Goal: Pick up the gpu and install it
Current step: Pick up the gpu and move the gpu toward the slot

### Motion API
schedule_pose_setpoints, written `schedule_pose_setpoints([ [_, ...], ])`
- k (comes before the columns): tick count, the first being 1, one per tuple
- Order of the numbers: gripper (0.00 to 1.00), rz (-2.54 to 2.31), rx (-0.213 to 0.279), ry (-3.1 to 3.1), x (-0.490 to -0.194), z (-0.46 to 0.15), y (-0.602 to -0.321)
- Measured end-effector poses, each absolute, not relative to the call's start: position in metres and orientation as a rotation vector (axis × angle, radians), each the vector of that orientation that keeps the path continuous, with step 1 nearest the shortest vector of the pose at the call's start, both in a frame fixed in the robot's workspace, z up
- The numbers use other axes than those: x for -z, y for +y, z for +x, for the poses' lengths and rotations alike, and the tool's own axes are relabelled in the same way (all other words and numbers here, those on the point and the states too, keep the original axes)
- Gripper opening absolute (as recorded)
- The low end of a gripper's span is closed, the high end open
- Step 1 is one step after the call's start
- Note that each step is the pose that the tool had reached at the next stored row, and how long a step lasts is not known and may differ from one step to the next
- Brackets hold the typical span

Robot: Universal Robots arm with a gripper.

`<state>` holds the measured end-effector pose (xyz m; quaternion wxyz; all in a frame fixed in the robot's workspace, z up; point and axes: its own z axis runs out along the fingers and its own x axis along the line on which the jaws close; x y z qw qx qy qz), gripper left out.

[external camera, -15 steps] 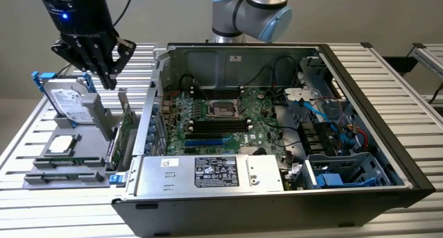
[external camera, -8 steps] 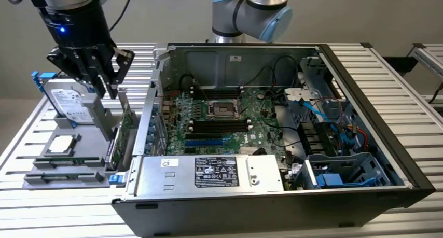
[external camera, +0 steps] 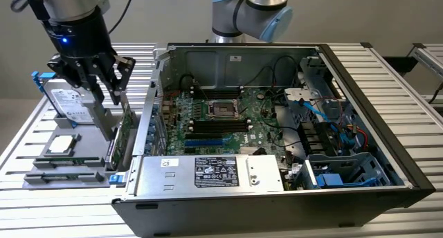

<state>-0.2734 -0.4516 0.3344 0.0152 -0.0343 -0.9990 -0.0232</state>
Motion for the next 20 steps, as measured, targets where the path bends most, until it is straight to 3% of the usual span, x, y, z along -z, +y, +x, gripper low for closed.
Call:
schedule_pose_setpoints([
  [1,0.38,-0.107,0.072,-3.109,-0.332,-0.274,-0.452],
  [10,0.4,-0.099,0.072,-3.104,-0.316,-0.275,-0.464],
  [11,0.47,-0.098,0.072,-3.104,-0.314,-0.275,-0.465],
  [20,0.47,-0.077,0.071,-3.104,-0.298,-0.277,-0.467],
])
